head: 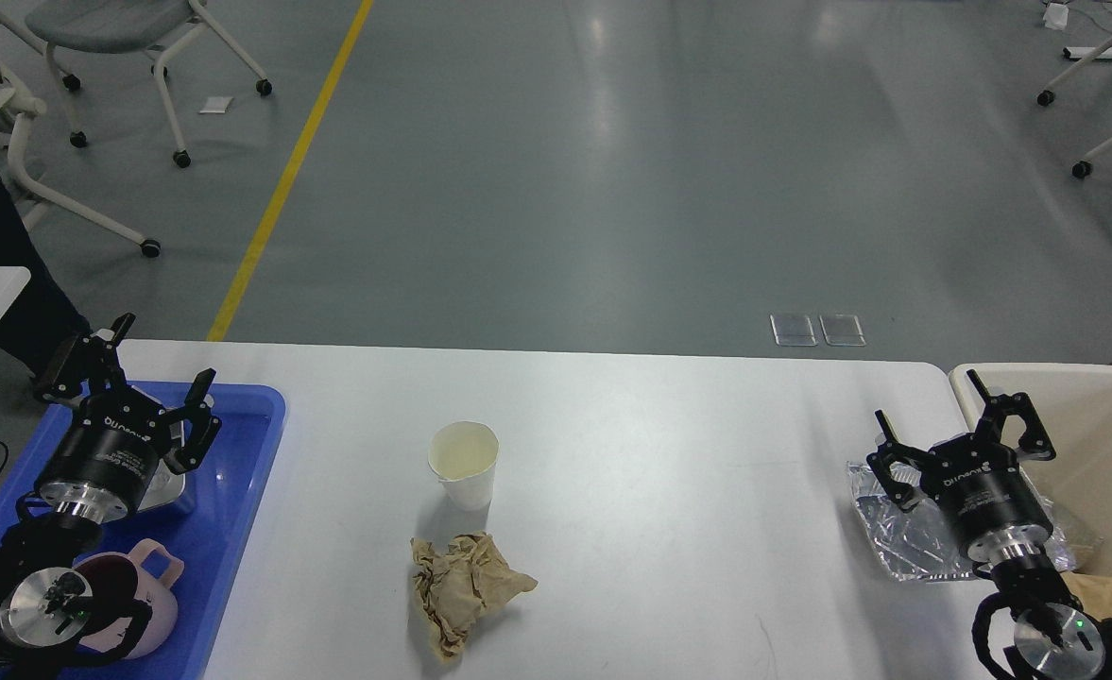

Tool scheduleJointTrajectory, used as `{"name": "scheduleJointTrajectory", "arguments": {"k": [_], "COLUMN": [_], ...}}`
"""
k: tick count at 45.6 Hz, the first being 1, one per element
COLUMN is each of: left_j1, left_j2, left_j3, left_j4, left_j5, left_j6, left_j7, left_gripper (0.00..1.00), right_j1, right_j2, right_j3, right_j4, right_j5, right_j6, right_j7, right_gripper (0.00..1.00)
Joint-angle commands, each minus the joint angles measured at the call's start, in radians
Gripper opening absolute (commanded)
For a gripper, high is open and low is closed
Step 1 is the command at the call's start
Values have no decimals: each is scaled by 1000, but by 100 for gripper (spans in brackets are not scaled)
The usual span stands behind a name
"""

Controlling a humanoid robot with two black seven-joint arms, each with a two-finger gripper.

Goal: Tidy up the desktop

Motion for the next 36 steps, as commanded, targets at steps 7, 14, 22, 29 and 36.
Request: {"name": "scheduleJointTrajectory", "arguments": {"k": [7,14,22,29,36], "left_j1": [-49,-62,-65,-59,-65], "left_j2": [8,14,-16,-50,-44], "left_j3": [25,30,8,22,10], "left_j4": [133,141,140,140,140], "left_j5": [12,17,-49,-264,-273], "left_j6": [-97,-156,-172,-161,-153], "left_j7": [6,17,91,217,210], "left_gripper": [96,96,96,96,96], "right_j1": [1,3,3,1,-29], "right_j2": [-7,-7,-9,-76,-210], "right_j3": [2,2,2,-1,-24], "right_j4": [0,0,0,2,60], "right_j5": [0,0,0,-3,-152], "right_j6": [0,0,0,1,4], "right_j7": [0,0,0,3,6], "right_gripper": [100,100,100,100,100]}}
